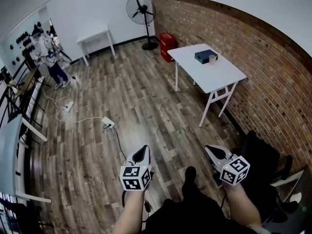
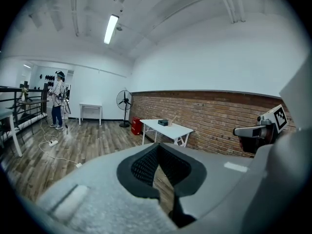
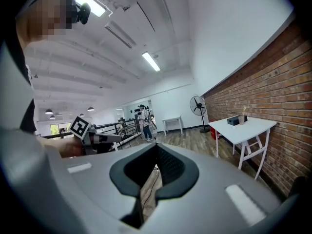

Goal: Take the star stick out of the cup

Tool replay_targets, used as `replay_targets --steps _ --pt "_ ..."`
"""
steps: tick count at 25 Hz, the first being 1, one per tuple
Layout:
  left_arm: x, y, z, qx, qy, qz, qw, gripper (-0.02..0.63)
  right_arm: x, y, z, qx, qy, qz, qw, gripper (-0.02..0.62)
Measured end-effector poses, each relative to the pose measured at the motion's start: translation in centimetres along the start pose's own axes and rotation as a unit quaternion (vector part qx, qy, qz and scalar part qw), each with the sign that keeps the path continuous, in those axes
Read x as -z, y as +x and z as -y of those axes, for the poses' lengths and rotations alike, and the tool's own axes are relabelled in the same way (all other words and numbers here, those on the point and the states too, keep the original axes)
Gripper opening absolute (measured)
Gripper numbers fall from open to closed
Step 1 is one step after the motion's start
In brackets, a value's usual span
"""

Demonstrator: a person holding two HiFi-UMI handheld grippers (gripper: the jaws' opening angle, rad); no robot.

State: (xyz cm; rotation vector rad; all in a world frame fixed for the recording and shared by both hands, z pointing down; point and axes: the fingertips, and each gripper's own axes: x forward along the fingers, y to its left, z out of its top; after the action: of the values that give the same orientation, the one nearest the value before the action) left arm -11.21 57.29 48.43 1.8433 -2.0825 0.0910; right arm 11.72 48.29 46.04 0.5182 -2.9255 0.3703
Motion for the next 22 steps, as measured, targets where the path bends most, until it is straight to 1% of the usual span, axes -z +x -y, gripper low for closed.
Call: replay_targets --steps 4,9,12,17,22 --pt "-0.9 3.9 -0.4 0.004 0.005 -0.010 0.9999 0.002 -0.3 2.0 3.3 0.004 0.013 0.001 1.000 0.000" --pt "-2.9 10.5 -0.9 0.005 0.013 -0.022 0.9997 0.002 -1.3 5.0 10.3 0.025 0.044 0.010 0.999 0.000" --pt "-5.0 15.3 -0.9 0.008 0.020 -0.026 0.9994 0.002 -2.0 7.6 14.1 0.026 0.055 0.009 0.998 0.000" --pt "-7.9 23.8 1.0 0.027 0.030 -0.034 0.9986 0.002 -3.7 10.7 20.4 0.026 0.062 0.005 0.998 0.000" --pt "-9.1 32.8 5.1 0.066 0.049 -0.057 0.9950 0.002 -5.1 11.6 27.8 0.048 0.076 0.012 0.996 0.000"
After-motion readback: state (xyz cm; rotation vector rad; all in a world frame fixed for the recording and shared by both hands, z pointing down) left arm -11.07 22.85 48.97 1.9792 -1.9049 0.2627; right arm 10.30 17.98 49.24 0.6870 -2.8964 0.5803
